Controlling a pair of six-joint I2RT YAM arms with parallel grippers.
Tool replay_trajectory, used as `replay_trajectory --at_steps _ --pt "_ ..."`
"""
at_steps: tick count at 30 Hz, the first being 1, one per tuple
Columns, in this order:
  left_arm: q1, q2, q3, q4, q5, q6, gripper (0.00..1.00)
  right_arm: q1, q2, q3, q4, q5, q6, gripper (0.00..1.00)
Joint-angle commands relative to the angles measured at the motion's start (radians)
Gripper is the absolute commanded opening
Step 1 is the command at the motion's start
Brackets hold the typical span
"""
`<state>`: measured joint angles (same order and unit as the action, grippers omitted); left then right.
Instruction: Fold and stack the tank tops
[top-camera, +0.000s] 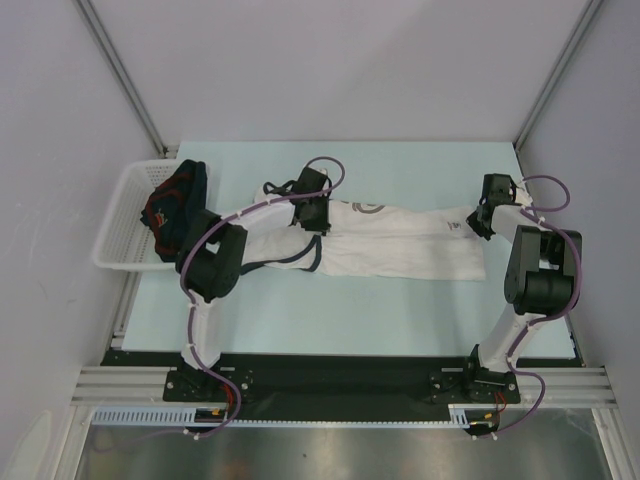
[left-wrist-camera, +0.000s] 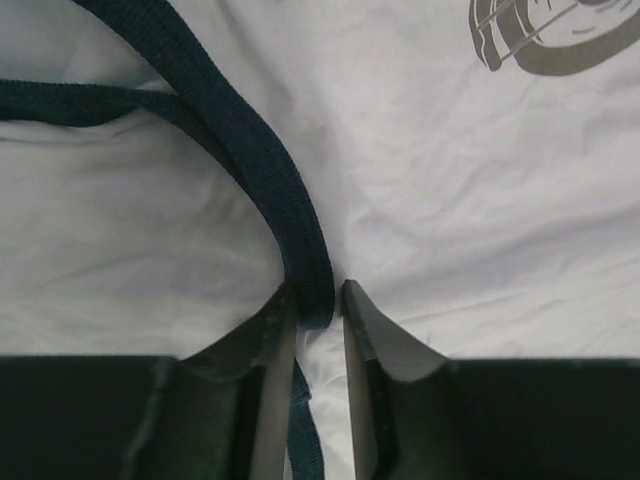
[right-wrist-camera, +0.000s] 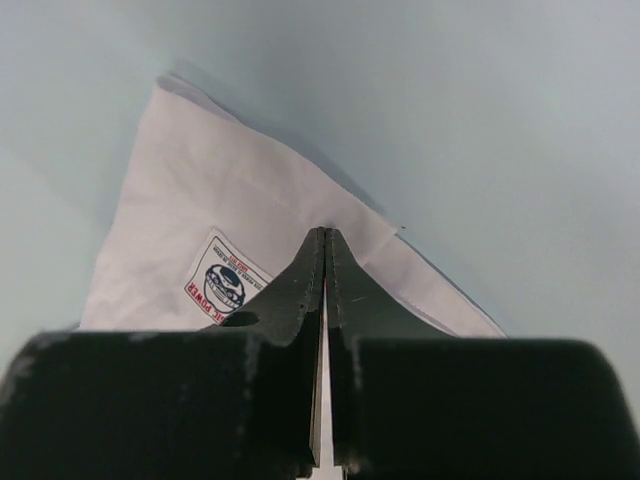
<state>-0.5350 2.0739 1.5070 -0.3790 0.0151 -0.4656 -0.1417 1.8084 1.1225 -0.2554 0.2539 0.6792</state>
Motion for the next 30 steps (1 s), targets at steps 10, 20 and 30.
replay_trajectory --at_steps 10,20,30 --pt "0.038 -0.018 0.117 -0.046 -0.055 0.036 0.0 -0.001 -0.076 0.059 -0.018 0.011 -0.015 0.0" --pt "0.04 -0.127 0.047 -0.064 -0.04 0.05 0.0 -0.001 -0.185 -0.009 -0.042 0.01 -0.015 0.0" --pt "0.02 -0.227 -0.108 -0.015 0.022 0.031 0.01 -0.002 -0.279 -0.13 -0.041 0.022 -0.018 0.0"
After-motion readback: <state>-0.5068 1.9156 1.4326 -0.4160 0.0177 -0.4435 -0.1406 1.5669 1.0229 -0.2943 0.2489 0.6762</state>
